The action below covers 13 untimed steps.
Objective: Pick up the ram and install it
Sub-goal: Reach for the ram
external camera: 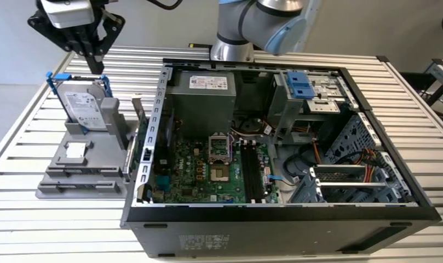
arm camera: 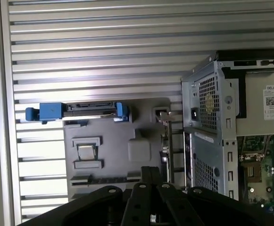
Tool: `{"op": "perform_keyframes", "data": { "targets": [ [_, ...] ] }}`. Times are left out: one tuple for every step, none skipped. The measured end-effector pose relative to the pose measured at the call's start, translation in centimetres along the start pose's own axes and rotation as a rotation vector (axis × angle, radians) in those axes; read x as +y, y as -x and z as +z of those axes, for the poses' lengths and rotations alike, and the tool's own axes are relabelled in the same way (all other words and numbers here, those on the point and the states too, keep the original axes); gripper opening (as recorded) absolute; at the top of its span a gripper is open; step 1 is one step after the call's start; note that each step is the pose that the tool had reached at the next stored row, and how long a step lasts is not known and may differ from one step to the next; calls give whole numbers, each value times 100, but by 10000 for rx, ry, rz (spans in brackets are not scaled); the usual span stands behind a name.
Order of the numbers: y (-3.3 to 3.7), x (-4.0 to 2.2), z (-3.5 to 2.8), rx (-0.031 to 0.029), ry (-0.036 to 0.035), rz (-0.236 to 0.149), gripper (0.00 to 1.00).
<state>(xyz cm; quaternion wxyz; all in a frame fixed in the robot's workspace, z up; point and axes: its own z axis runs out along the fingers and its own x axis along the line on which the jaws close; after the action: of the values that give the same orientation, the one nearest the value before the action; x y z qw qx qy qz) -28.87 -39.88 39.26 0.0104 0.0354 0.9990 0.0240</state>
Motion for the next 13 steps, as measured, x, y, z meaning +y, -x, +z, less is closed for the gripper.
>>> {"op": "perform_keyframes", "data": {
  "targets": [
    [-19, -1, -1, 0, 0, 0, 0],
    [-39, -3, -1, 0, 0, 0, 0],
    [-58, -4, -1, 0, 0, 0, 0],
    [-77, -5, -2, 0, 0, 0, 0],
    [-97, -7, -2, 0, 0, 0, 0],
    [-116, -8, -3, 0, 0, -1, 0],
    [-134, -9, -3, -1, 1, 0, 0],
    [-153, -11, -3, 0, 0, -1, 0],
    [-172, -12, -4, 0, 1, 0, 0],
    [-190, -13, -4, 0, 0, 0, 0],
    [-209, -15, -5, 0, -1, 1, 0],
    [-226, -16, -5, 1, 0, 0, 0],
    [-242, -17, -6, 1, 0, 0, 0]
  ]
}}
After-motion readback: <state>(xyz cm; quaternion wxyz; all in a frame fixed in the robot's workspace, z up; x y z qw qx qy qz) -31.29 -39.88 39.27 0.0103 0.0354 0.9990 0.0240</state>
